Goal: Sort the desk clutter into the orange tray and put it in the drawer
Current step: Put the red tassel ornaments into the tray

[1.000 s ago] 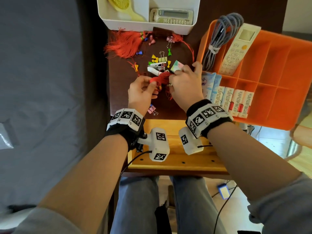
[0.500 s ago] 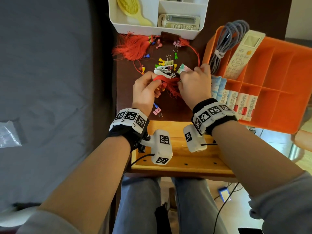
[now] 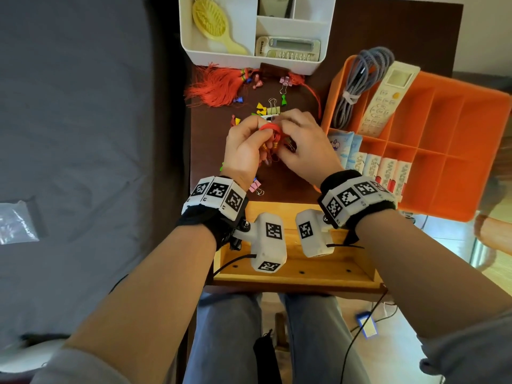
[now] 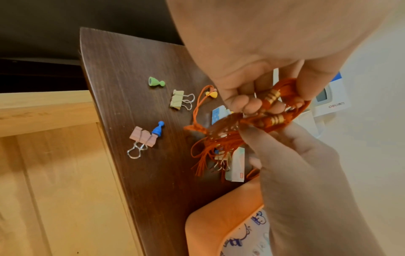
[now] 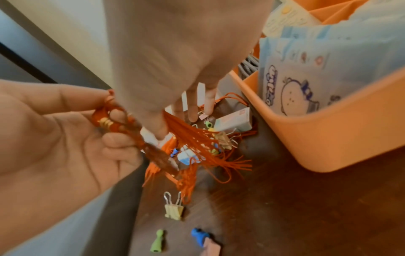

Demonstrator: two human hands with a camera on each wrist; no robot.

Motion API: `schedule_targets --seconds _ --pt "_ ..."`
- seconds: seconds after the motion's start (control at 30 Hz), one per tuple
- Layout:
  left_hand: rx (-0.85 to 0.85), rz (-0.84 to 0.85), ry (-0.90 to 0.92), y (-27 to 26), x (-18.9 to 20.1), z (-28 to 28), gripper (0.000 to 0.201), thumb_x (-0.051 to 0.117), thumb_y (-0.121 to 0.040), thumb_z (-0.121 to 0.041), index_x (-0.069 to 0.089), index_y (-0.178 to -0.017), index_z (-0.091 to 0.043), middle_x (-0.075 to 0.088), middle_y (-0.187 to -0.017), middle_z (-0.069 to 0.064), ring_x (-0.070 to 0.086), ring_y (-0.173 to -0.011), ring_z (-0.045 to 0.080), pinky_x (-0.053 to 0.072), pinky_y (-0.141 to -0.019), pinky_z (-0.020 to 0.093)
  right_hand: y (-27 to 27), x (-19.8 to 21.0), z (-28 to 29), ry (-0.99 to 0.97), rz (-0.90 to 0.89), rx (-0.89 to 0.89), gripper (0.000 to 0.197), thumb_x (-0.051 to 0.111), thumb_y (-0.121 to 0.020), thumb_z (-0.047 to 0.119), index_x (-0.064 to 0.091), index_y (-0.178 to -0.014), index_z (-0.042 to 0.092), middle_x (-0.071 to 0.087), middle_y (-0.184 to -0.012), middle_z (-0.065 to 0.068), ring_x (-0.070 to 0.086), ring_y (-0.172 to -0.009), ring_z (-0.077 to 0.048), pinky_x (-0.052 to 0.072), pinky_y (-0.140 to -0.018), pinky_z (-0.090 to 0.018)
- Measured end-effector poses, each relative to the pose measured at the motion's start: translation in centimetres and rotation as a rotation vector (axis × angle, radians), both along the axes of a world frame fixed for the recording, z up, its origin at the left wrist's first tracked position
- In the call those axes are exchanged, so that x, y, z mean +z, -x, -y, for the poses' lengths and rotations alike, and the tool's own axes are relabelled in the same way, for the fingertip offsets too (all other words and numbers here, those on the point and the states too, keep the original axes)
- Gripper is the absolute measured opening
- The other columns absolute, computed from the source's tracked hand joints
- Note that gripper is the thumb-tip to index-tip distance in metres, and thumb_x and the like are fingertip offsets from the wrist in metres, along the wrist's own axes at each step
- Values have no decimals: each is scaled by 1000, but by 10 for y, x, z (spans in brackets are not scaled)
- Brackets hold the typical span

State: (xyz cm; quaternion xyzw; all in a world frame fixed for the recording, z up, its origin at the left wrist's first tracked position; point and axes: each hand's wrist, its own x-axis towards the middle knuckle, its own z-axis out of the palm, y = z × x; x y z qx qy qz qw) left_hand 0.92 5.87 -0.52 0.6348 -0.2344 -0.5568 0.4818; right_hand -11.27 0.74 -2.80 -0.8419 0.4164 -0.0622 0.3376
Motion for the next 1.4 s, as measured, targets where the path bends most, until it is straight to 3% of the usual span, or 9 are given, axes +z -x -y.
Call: schedule_targets --seconds 0.27,0.5,0.63,0.8,0.97,1.1,1.2,1.3,1.4 --pt "60 83 -61 1 -3 1 30 42 -92 2 47 -66 -13 46 -60 5 40 -40 5 29 -39 17 -1 21 -2 -512 340 -357 16 41 -89 15 56 -93 17 57 -83 6 53 -80 -7 41 -76 -21" --pt "63 28 -112 2 -4 -2 22 40 -65 -10 57 -77 -17 53 -65 6 47 -45 10 37 -46 22 1 30 -4 -742 427 -637 13 52 -69 32 58 -79 29 55 -98 -14 54 -105 -40 44 -99 -53" --pt "-64 198 -165 0 -16 -11 39 47 -69 3 63 -95 -22 56 -99 7 55 -68 10 42 -54 11 8 43 0 -791 504 -680 5 42 -74 15 47 -71 15 50 -85 -21 53 -84 -35 47 -81 -45" --pt "-243 283 -141 12 -23 -24 24 69 -72 -18 64 -95 -19 56 -109 8 58 -83 19 49 -74 27 13 38 3 -921 538 -854 20 47 -73 14 49 -92 15 61 -96 -24 63 -96 -42 47 -97 -53" --pt "-241 284 -64 17 -23 -26 10 66 -84 -15 62 -91 -9 68 -86 15 61 -66 6 48 -65 15 20 31 6 -926 615 -967 11 51 -76 8 58 -83 13 62 -103 -25 67 -94 -36 53 -87 -52" --pt "-145 221 -21 20 -18 -25 12 58 -85 -20 55 -91 -10 68 -77 4 66 -78 9 47 -80 21 33 31 0 -787 578 -893 16 41 -81 7 53 -80 -3 70 -61 -1 67 -56 -11 55 -56 -24" --pt "-70 243 12 18 -14 -23 9 55 -89 -15 53 -93 -7 60 -62 -1 57 -57 0 42 -64 16 43 36 -9 -610 523 -841 22 40 -79 7 48 -58 8 65 -53 -3 55 -45 -18 45 -46 -23" --pt "-46 244 26 18 -6 -21 5 56 -86 -19 56 -86 -14 51 -58 -3 47 -52 6 41 -59 22 54 32 -17 -337 351 -856 25 46 -75 18 56 -54 10 59 -51 -4 51 -49 -19 46 -54 -31" --pt "-90 237 -6 21 1 -18 10 61 -85 -14 60 -79 -22 51 -57 -12 45 -54 8 43 -55 28 64 28 -24 -123 262 -843 25 49 -75 25 68 -83 11 66 -79 -1 59 -77 -15 48 -75 -32"
